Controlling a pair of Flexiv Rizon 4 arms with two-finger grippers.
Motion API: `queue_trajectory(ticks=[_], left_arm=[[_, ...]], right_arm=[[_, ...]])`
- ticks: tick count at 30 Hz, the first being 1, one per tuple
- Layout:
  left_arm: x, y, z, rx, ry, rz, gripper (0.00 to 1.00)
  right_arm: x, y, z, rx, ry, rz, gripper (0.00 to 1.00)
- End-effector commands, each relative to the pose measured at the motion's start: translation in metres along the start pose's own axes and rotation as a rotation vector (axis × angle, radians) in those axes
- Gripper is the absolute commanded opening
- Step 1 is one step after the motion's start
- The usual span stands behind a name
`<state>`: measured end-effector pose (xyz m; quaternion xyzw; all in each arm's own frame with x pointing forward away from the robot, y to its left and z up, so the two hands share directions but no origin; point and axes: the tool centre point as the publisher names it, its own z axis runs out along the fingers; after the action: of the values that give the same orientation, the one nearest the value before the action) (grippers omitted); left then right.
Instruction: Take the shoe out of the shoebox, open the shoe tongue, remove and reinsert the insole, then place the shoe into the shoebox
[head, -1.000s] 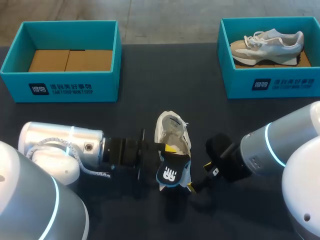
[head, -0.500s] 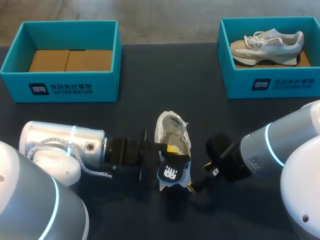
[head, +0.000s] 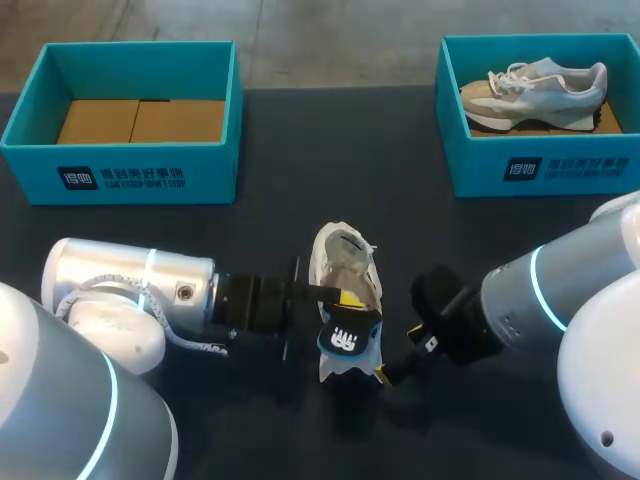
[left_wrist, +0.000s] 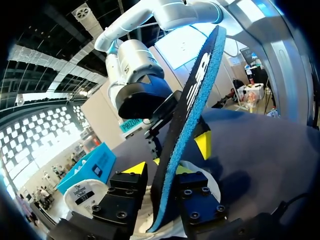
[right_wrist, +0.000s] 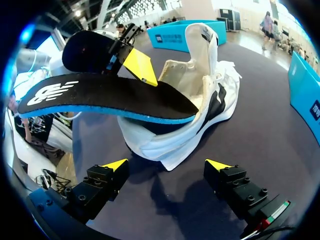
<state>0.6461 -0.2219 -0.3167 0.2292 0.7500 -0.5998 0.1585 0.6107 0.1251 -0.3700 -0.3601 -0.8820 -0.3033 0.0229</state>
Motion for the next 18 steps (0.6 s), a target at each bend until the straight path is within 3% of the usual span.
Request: queue_trajectory(ticks=[1, 14, 17, 18], left_arm=[[-0.0006, -0.0026, 0.0064, -0.008, -0.001, -0.002, 0.31], [-0.0019, -0.0034, 0.0142, -0.002, 0.006, -0.003, 0.25], [-0.0017, -0.0023, 0.0142, -0.004, 0.006, -0.004, 0.16], [-0.0016, -0.0019, 0.0141, -0.005, 0.006, -0.005, 0.0]], right_arm=[[0.0008, -0.002, 0.0, -0.003, -0.001, 0.001, 1.0], [0.0008, -0.002, 0.0, -0.003, -0.001, 0.001, 1.0], [0.0008, -0.002, 0.0, -0.003, -0.001, 0.001, 1.0], [0.0008, -0.002, 0.0, -0.003, -0.001, 0.001, 1.0]])
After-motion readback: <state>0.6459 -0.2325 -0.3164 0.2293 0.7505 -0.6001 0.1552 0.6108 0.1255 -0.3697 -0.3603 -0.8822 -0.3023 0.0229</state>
